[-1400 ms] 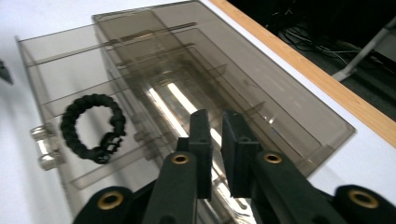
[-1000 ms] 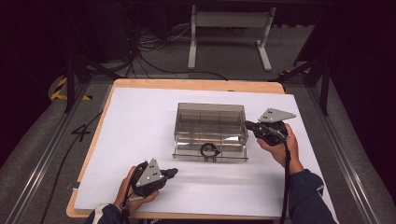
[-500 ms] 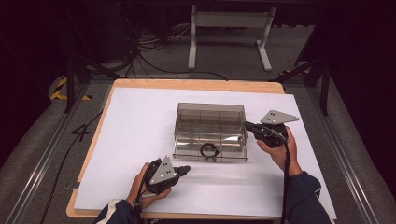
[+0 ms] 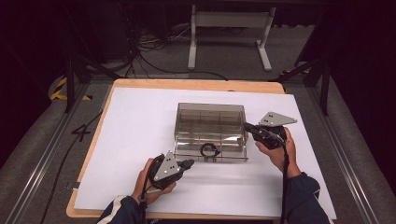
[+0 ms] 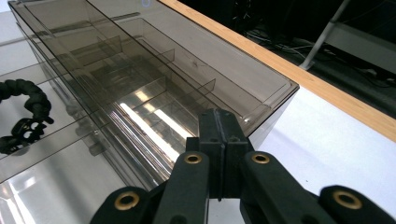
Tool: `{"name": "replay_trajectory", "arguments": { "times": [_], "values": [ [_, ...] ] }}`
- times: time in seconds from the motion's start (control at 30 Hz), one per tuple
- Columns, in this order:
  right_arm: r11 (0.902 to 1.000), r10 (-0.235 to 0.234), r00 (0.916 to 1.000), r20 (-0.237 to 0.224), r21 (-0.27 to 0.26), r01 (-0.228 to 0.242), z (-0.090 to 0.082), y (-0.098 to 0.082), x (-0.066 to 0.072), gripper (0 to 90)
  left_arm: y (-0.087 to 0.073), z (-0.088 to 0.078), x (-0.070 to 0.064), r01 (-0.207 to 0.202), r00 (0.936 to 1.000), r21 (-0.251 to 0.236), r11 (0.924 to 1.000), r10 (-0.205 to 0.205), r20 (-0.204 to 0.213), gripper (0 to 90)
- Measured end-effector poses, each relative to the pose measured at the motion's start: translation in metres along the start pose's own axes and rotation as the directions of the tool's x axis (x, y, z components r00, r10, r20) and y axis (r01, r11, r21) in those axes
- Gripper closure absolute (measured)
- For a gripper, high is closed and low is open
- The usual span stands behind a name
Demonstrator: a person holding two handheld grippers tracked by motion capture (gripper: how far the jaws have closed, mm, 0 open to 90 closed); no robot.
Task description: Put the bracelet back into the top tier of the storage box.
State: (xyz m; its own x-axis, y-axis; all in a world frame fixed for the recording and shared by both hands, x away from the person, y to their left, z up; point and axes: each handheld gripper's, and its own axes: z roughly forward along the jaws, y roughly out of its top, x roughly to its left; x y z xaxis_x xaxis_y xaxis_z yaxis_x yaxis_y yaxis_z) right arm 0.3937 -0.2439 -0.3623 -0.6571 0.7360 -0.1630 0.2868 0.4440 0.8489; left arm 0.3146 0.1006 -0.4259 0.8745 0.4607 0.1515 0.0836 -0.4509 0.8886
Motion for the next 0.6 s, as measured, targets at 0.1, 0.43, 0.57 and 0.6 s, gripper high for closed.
{"name": "replay_trajectory", "arguments": {
  "times": [0.1,0.43,0.57,0.6],
  "values": [
    [0.9998,-0.019,0.9995,0.027,0.006,0.019,0.001,0.001,0.002,90.0,0.001,0.001,0.0,0.001,0.9999,0.0,1.0,-0.001,-0.017,89.8],
    [0.9998,-0.019,0.9989,0.042,0.001,0.019,0.001,0.0,0.005,90.0,0.006,0.008,-0.003,-0.011,0.9994,0.004,0.9999,0.011,-0.032,89.8],
    [0.9998,-0.019,0.9989,0.042,-0.001,0.019,0.001,0.0,0.005,90.0,0.008,0.011,-0.003,-0.01,0.9995,-0.004,0.9999,0.009,-0.029,89.8],
    [0.9998,-0.019,0.9989,0.043,-0.003,0.019,0.001,0.0,0.005,90.0,0.008,0.012,-0.004,-0.013,0.9995,-0.001,0.9999,0.013,-0.03,89.8]
  ]
}}
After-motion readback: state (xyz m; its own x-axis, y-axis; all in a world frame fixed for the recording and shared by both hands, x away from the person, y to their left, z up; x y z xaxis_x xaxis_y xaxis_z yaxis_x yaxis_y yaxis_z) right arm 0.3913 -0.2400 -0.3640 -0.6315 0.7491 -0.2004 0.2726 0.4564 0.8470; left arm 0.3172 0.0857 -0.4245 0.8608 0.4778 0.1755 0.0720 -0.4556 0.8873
